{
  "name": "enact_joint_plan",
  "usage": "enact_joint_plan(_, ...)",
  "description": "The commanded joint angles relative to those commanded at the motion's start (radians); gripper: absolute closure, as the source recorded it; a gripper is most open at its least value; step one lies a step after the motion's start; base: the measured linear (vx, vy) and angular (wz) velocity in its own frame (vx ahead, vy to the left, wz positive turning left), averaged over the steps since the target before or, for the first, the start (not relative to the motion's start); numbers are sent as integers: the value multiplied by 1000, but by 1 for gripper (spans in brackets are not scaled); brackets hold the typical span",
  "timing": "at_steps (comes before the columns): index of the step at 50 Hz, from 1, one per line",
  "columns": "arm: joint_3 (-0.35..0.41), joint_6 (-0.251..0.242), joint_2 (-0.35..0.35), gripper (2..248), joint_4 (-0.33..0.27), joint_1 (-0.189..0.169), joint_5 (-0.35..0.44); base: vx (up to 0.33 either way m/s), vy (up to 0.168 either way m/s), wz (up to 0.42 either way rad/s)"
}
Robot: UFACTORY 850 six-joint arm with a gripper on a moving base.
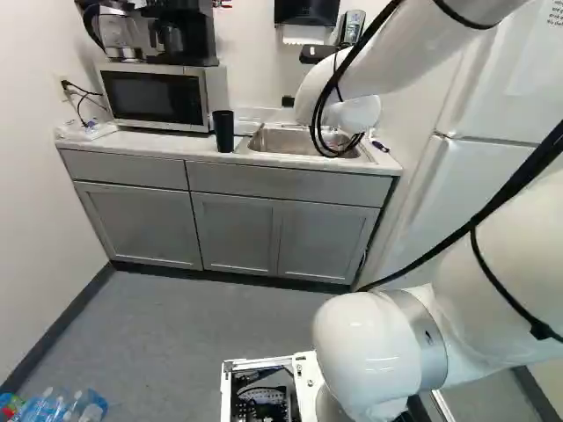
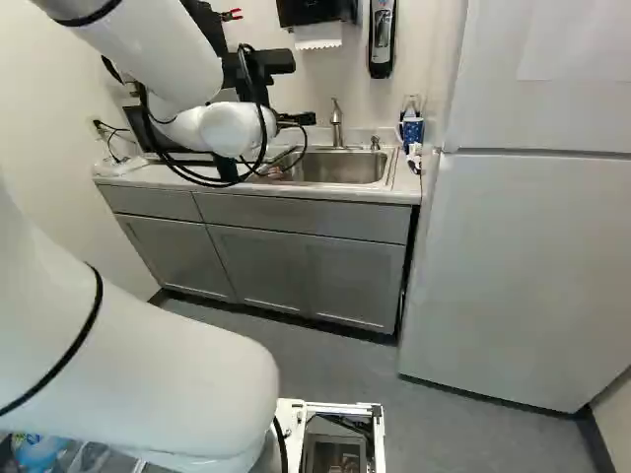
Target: Rinse the cup and place it in the tray
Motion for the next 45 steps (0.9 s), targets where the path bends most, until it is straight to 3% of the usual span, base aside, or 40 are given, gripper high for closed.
enact_joint_plan(45, -125, 0, -36, 3, 0, 0, -66, 0, 0, 0)
